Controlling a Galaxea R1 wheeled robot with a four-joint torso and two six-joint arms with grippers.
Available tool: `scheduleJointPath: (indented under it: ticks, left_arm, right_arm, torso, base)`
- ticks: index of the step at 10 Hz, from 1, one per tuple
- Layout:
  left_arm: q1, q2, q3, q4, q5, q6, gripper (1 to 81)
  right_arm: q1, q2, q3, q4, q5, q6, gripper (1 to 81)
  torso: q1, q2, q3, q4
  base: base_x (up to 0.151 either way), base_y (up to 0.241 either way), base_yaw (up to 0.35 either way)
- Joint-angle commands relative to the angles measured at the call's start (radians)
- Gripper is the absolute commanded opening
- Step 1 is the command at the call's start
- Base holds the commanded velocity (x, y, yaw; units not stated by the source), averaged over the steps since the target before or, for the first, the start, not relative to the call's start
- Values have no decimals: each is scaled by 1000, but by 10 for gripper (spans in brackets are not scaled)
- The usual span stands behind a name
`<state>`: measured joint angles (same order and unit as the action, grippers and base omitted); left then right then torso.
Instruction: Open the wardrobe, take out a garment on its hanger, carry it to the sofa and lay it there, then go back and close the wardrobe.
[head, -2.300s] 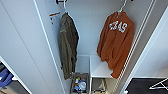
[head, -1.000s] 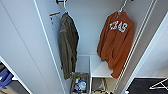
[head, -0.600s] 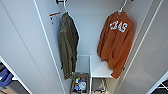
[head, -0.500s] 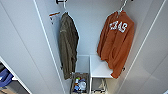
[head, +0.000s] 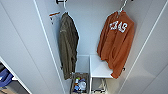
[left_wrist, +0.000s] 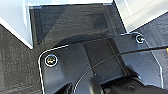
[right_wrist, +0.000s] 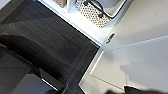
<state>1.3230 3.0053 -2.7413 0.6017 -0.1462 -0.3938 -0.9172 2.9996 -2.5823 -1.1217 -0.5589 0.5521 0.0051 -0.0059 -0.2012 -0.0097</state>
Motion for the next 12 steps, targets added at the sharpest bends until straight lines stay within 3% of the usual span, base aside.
scheduleJointPath:
  ticks: [1, 4, 6, 9, 12]
  left_arm:
    - [-43, -11, -2, 3, 37, 4, 811]
    - [-43, -5, -2, 3, 37, 4, 811]
    - [-41, -3, 0, 1, 37, 3, 811]
    - [-28, -2, 3, 7, 40, 1, 811]
    - [3, 8, 0, 0, 54, -5, 811]
  right_arm:
    - [40, -103, 148, 252, 149, 5, 811]
    - [-28, -227, 349, 428, 244, 6, 811]
    - [-102, -256, 369, 500, 274, 6, 811]
    - [-237, -276, 335, 577, 367, 8, 811]
    - [-351, -233, 274, 574, 370, 5, 811]
  torso:
    - [0, 0, 0, 0]
    - [0, 0, 0, 0]
    - [0, 0, 0, 0]
    - [0, 0, 0, 0]
    - [0, 0, 0, 0]
  base:
    - [0, 0, 0]
    - [0, 0, 0]
    - [0, 0, 0]
    - [0, 0, 0]
    - [0, 0, 0]
